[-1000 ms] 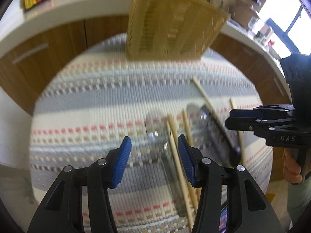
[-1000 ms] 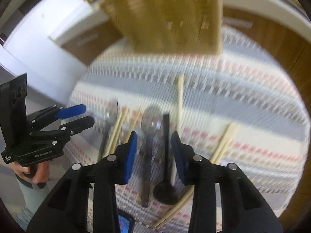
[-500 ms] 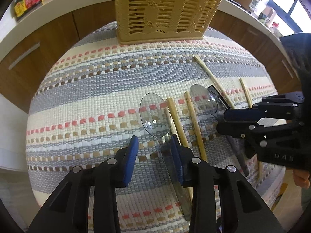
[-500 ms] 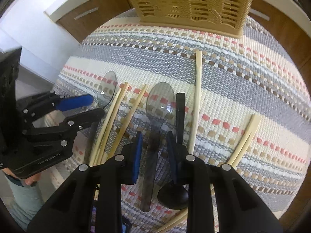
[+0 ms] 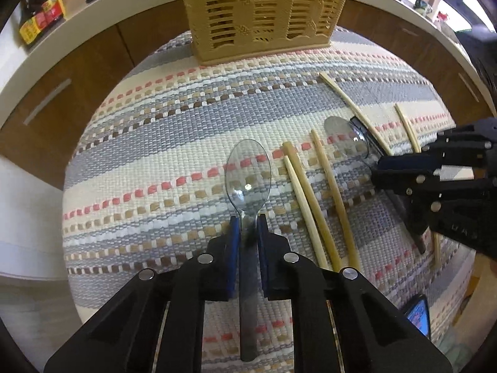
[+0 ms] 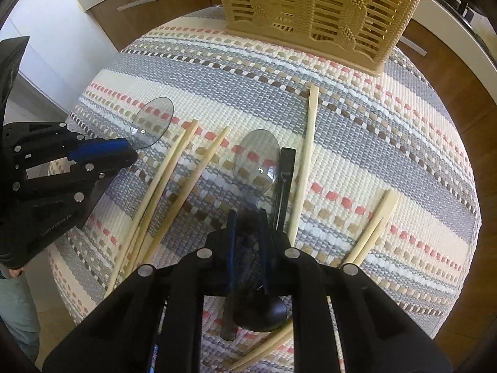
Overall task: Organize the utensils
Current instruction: 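Return to the table and grasp a clear spoon with each tool, then lift both clear spoons over the tan basket and release them inside, then grasp one wooden chopstick with the left tool while the right tool grasps a chopstick pair, then lift the chopsticks upright over the tan basket and open both tools to drop them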
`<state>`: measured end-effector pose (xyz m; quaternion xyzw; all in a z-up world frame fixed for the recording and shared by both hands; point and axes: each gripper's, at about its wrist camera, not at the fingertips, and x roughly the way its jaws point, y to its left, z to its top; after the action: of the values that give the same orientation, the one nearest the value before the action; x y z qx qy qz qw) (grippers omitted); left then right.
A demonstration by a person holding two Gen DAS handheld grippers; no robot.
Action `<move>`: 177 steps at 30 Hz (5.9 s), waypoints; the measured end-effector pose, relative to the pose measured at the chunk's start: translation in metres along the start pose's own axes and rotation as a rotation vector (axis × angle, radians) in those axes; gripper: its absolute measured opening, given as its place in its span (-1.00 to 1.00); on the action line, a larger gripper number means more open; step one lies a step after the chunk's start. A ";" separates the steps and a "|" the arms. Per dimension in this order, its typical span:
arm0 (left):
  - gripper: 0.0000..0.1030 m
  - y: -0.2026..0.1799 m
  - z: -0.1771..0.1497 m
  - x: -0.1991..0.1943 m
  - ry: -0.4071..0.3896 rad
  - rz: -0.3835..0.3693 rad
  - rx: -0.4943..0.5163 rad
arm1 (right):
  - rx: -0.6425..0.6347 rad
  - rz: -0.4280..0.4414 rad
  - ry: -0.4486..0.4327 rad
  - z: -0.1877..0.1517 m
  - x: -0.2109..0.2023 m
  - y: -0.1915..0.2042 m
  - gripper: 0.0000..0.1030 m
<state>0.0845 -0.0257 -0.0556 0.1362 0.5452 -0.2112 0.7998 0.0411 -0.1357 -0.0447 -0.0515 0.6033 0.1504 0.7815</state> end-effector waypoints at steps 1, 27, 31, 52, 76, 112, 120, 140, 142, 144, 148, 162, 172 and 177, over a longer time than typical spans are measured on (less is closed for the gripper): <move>-0.72 -0.001 0.000 0.000 0.003 0.001 0.008 | -0.001 0.004 0.009 0.002 0.001 0.000 -0.78; -0.80 0.014 0.058 -0.130 -0.451 -0.044 -0.104 | 0.010 0.149 -0.431 0.047 -0.141 -0.039 -0.81; -0.80 0.021 0.083 -0.166 -0.628 -0.087 -0.137 | 0.040 0.163 -0.591 0.067 -0.179 -0.055 -0.81; -0.80 0.032 0.179 -0.145 -0.976 -0.013 -0.138 | 0.095 -0.195 -0.941 0.150 -0.175 -0.099 -0.81; -0.47 0.053 0.142 -0.117 -0.989 -0.117 -0.188 | 0.144 -0.089 -0.961 0.101 -0.147 -0.110 -0.30; -0.32 -0.008 -0.042 -0.022 -0.085 -0.183 0.079 | 0.451 0.032 -0.163 -0.056 -0.042 -0.091 -0.40; -0.35 -0.022 -0.041 -0.011 -0.034 -0.129 0.112 | 0.438 -0.027 -0.148 -0.058 -0.034 -0.085 -0.43; -0.99 0.003 -0.016 -0.006 -0.049 -0.061 -0.007 | 0.353 -0.100 -0.144 -0.055 -0.027 -0.074 -0.78; -0.99 0.009 -0.011 -0.004 -0.045 -0.075 -0.027 | 0.352 -0.081 -0.128 -0.054 -0.024 -0.077 -0.78; -0.94 0.011 -0.008 -0.004 -0.036 -0.095 -0.030 | 0.373 -0.052 -0.118 -0.054 -0.024 -0.082 -0.77; -0.63 0.014 0.003 0.000 0.001 -0.119 0.003 | 0.365 0.011 -0.072 -0.051 -0.027 -0.094 -0.63; -0.92 -0.032 0.019 0.006 0.062 0.059 0.180 | 0.244 -0.116 -0.028 -0.035 -0.018 -0.076 -0.79; -0.92 -0.028 0.038 -0.088 -0.242 -0.049 0.070 | 0.197 -0.056 -0.299 -0.024 -0.099 -0.077 -0.79; -0.92 -0.013 0.061 -0.143 -0.455 -0.107 0.007 | 0.164 -0.025 -0.501 -0.001 -0.155 -0.074 -0.79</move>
<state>0.0822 -0.0376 0.1000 0.0589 0.3566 -0.2804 0.8892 0.0275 -0.2330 0.0964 0.0437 0.4005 0.0995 0.9098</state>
